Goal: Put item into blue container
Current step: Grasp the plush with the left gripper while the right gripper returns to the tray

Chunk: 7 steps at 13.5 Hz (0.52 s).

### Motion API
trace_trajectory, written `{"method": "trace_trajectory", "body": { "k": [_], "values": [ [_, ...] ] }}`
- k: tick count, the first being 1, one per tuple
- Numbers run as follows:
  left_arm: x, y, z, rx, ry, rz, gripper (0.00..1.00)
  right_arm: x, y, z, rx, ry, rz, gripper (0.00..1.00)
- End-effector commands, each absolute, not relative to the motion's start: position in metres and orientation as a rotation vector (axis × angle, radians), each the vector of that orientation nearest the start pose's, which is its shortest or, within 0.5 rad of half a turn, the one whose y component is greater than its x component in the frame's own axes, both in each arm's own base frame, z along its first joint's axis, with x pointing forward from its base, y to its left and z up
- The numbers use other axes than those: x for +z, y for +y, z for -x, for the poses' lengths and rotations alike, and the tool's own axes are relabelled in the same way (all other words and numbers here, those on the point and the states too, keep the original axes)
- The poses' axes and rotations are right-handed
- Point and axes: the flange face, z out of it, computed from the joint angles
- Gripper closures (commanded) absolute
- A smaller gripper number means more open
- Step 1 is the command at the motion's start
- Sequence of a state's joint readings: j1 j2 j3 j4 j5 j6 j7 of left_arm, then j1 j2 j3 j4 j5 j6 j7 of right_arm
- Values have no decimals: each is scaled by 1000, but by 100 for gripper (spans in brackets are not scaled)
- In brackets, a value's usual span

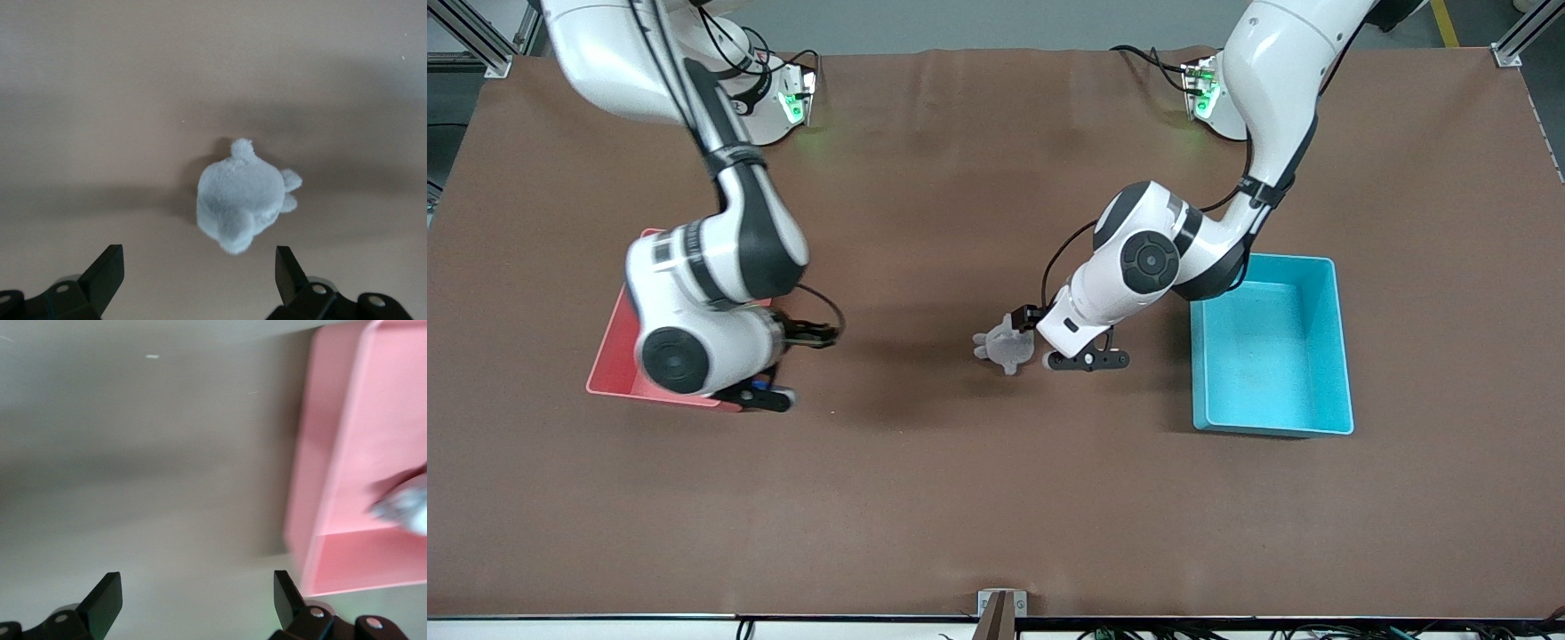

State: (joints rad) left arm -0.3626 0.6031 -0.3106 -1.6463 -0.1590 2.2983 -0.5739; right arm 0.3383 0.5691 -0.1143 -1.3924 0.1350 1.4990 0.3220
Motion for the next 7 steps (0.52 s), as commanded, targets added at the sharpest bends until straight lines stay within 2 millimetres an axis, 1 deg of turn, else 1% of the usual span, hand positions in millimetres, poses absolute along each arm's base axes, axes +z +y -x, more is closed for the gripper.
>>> {"method": "trace_trajectory", "body": {
  "k": [1,2,3,4,5,6,7],
  "values": [
    [265,-426,-556,161,-116,3432,0,343,92,-610,816,-11,3041,0],
    [257,-429,-558,128,-127,3447,0,333,78,-604,861,-73,3075,0],
    [250,-437,-554,106,-118,3461,0,328,61,-603,901,-175,3155,0],
    [244,-446,-548,99,-104,3466,0,321,56,-600,934,-199,3188,0],
    [240,-452,-546,90,-105,3471,0,312,47,-596,953,-180,3182,0],
    [237,-455,-545,86,-104,3474,0,302,35,-593,962,-158,3179,0],
    [237,-457,-543,86,-102,3475,0,294,28,-590,955,-151,3183,0]
  ]
}}
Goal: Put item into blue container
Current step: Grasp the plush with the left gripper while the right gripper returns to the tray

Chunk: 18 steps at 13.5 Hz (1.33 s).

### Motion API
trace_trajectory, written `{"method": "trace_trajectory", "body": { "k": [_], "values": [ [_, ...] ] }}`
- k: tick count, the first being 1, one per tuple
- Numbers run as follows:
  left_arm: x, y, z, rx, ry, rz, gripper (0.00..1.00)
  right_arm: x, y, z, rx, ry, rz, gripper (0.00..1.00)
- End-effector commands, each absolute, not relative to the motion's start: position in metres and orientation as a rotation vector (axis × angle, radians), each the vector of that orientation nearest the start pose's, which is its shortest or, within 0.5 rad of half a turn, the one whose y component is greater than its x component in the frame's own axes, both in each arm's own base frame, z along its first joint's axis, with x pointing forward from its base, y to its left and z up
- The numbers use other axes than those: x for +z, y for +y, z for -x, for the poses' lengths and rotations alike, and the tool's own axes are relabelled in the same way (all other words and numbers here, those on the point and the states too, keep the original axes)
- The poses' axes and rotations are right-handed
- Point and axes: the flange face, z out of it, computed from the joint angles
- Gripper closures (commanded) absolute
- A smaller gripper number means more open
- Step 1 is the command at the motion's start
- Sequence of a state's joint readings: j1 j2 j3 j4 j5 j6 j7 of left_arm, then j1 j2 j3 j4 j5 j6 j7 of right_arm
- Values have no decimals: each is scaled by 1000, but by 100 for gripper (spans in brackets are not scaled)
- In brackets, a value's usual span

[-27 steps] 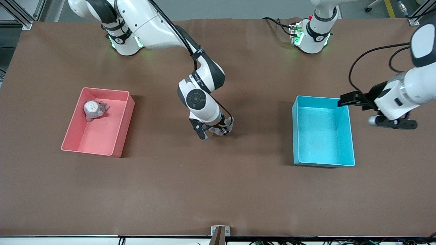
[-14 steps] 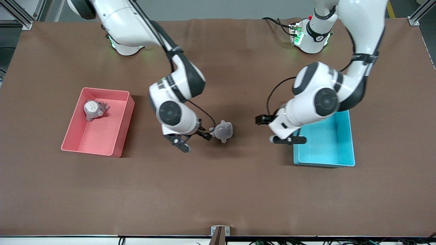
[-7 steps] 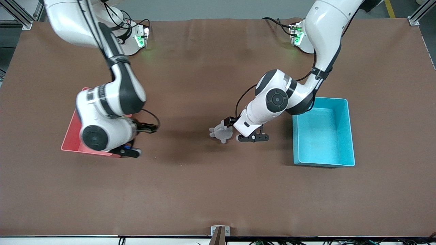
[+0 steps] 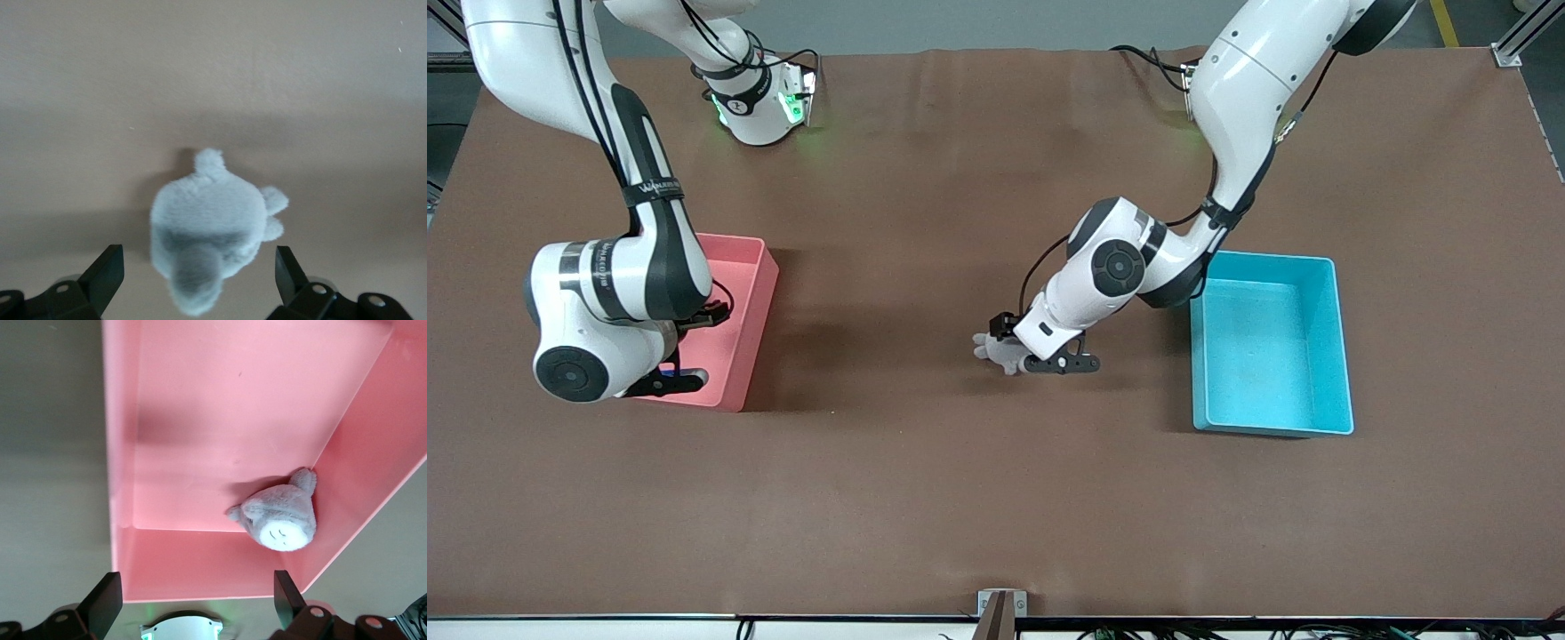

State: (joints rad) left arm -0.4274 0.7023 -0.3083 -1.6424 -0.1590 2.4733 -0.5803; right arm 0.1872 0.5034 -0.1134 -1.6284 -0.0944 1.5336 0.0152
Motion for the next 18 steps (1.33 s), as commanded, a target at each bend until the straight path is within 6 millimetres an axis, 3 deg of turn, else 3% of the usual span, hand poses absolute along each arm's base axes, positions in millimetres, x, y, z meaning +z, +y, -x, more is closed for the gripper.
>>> {"method": "trace_trajectory", "body": {
  "k": [1,5,9,12,16,18],
  "values": [
    [237,-457,-543,88,-102,3474,0,289,16,-588,951,-143,3200,0],
    [227,-465,-534,93,-44,3457,0,301,-16,-585,957,-178,3339,0],
    [203,-464,-535,35,20,3430,0,269,-27,-545,830,-76,3366,0],
    [193,-464,-536,24,9,3438,3,256,-26,-533,867,3,3371,0],
    [195,-464,-536,18,-4,3442,43,218,-23,-507,836,105,3379,0],
    [199,-463,-538,6,-3,3444,57,217,-24,-506,829,121,3385,0]
  ]
}}
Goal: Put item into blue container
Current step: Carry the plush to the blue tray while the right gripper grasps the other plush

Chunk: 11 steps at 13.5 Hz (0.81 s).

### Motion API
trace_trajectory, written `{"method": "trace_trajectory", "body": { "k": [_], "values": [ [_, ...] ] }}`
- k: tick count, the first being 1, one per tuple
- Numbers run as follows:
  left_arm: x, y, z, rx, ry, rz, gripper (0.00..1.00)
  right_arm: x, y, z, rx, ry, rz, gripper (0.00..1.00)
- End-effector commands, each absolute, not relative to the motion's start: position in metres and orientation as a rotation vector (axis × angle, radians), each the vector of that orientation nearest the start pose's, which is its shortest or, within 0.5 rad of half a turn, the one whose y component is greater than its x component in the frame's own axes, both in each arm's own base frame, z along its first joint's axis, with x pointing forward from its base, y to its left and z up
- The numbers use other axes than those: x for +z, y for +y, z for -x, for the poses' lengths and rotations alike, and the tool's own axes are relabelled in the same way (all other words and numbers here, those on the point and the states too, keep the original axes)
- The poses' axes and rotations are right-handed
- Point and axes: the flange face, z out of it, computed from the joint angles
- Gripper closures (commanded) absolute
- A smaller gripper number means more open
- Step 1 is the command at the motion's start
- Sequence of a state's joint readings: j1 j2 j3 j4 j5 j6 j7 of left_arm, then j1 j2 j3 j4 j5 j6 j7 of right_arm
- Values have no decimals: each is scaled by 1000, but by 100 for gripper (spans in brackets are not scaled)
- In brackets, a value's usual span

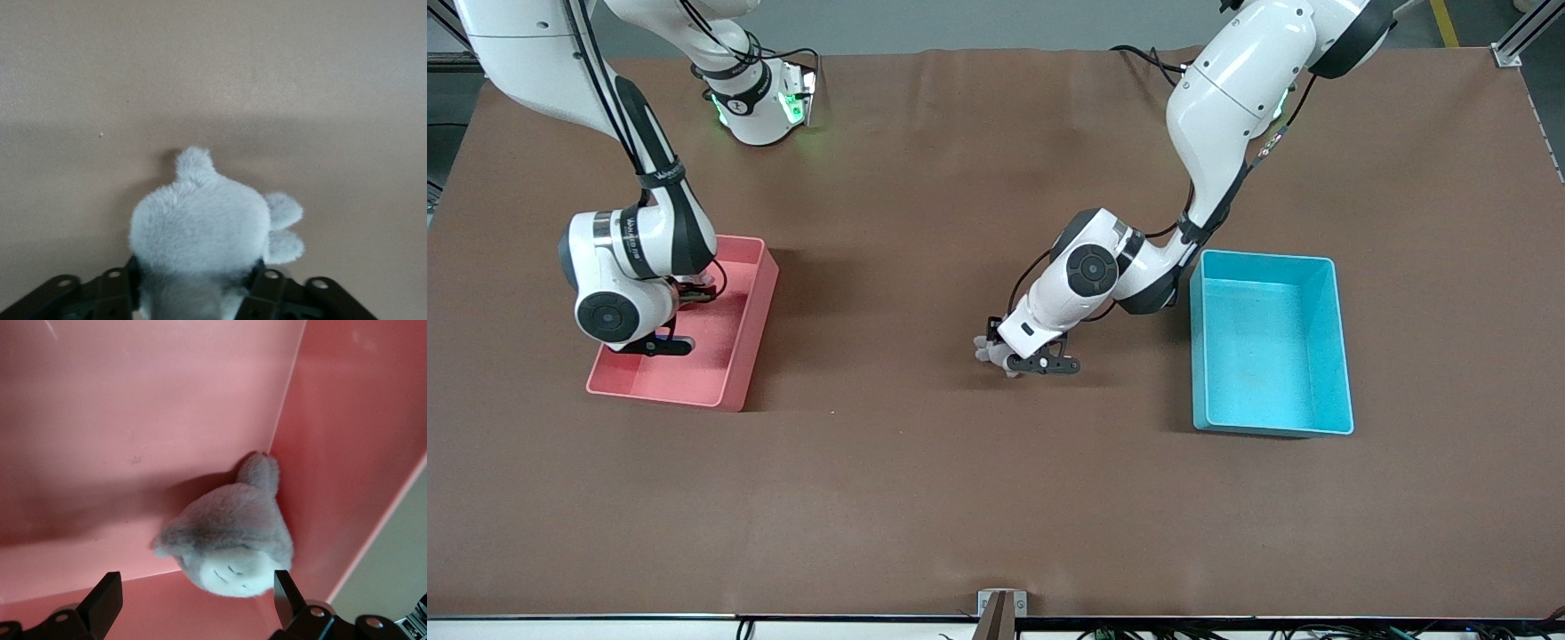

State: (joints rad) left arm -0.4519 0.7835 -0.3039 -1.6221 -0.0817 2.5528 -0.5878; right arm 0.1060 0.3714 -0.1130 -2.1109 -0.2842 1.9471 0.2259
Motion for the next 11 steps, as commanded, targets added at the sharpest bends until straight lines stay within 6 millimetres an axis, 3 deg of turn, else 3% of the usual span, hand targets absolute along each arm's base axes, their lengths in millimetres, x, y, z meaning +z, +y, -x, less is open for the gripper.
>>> {"method": "trace_trajectory", "body": {
  "k": [1,4,6,9,11],
  "values": [
    [202,-462,-540,0,-2,3445,65,217,-25,-508,819,104,3399,1],
    [227,-456,-548,-38,-4,3449,73,215,-36,-509,803,124,3403,1],
    [272,-436,-556,27,3,3397,73,215,-36,-509,800,123,3404,1],
    [367,-372,-568,109,133,3294,73,214,-36,-509,801,114,3410,1],
    [423,-308,-573,185,292,3230,73,209,-43,-509,804,125,3408,1]
  ]
}}
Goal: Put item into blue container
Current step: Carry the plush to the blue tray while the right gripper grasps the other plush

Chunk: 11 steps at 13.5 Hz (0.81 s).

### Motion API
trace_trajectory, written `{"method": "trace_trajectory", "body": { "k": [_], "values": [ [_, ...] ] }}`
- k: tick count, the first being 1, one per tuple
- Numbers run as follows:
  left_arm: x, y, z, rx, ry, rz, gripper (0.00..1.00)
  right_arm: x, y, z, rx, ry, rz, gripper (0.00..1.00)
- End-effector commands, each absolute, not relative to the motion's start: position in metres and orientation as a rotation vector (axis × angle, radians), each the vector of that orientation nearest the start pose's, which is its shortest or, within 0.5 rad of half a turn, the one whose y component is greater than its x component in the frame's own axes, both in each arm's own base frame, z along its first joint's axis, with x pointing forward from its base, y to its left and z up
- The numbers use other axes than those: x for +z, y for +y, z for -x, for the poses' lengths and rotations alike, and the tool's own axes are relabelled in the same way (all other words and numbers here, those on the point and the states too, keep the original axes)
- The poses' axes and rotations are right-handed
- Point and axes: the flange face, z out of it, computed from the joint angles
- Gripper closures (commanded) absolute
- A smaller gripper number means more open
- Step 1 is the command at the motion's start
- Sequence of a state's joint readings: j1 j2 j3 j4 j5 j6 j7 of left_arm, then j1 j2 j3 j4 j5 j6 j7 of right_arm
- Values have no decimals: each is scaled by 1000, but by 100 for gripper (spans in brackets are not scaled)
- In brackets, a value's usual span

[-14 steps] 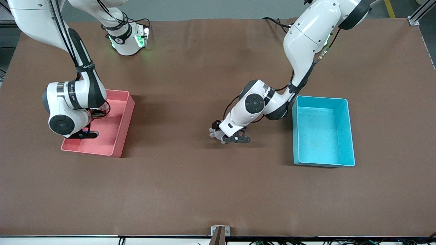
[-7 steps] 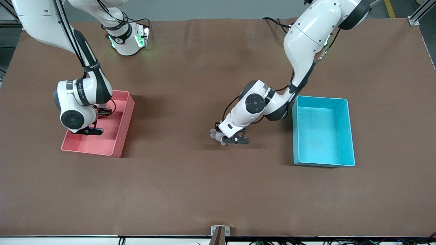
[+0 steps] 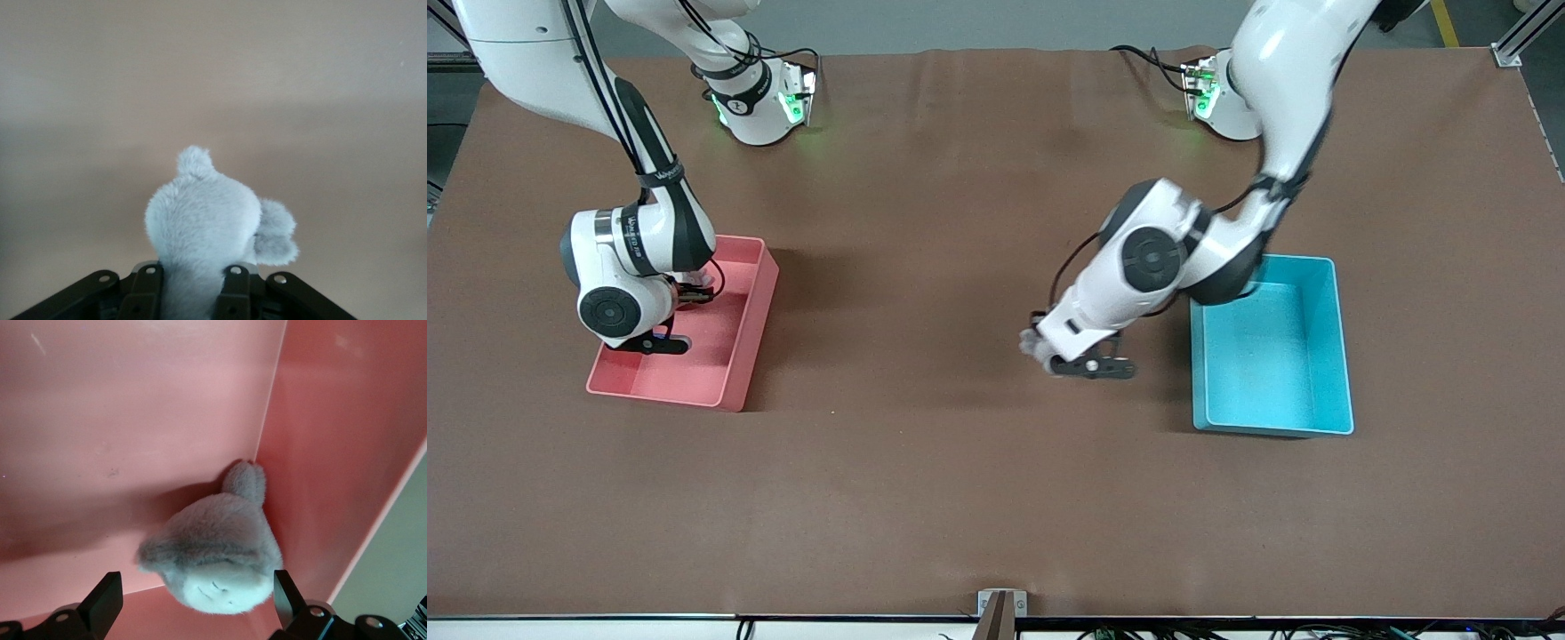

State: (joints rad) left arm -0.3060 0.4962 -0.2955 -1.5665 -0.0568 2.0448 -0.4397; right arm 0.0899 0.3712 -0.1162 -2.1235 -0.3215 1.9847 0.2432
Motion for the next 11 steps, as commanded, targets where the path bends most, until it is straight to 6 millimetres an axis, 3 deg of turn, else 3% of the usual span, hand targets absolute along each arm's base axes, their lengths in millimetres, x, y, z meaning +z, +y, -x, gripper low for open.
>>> {"method": "trace_trajectory", "body": {
  "k": [1,3,5,8,11],
  "values": [
    [443,-273,-576,205,357,3208,73,206,-45,-509,805,126,3408,1],
    [470,-206,-579,237,484,3178,73,202,-45,-508,816,125,3406,1],
    [473,-151,-572,238,545,3141,74,196,-45,-506,834,122,3402,2],
    [444,-74,-571,234,637,3093,75,188,-49,-503,868,130,3393,3],
    [399,-45,-567,179,690,3007,76,184,-51,-502,884,135,3388,6]
  ]
}}
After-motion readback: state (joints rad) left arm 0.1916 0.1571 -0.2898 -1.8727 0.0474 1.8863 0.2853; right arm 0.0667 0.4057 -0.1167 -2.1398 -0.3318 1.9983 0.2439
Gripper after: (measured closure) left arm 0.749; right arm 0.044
